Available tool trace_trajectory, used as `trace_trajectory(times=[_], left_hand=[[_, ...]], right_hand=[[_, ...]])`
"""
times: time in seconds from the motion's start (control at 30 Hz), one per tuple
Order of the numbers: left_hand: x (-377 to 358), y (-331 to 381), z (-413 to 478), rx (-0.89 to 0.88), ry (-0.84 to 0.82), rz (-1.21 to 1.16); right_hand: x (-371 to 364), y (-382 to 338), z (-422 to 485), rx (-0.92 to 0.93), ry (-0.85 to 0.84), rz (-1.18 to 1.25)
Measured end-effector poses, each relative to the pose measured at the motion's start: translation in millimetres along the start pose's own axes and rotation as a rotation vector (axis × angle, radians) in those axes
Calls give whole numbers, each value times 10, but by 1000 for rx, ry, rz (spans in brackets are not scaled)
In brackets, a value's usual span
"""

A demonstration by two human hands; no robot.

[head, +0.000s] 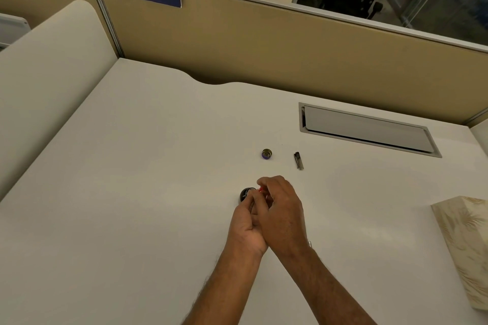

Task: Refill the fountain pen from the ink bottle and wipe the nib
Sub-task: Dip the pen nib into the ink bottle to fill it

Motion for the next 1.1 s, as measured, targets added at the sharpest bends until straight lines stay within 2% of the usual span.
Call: trace_trajectory(times=[0.5, 0.73, 1.1], left_hand=[[-35, -6, -10, 17, -42, -64], [25, -7, 34, 14, 16, -36], [17, 9, 3, -5, -13, -38]], right_hand=[[-18, -10, 19, 11, -15, -15], [-38, -12, 22, 32, -18, -17], [-11, -52, 13, 59, -4, -38]])
Point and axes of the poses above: each hand's wrist, its own z-axis towards the middle knuckle, its own x-axis out of the back of the hand, y = z × x, the point moved 7 cm from there along z, towards the middle knuckle, and after that the axes turned 7 degrees about y, right-handed, at the moved point
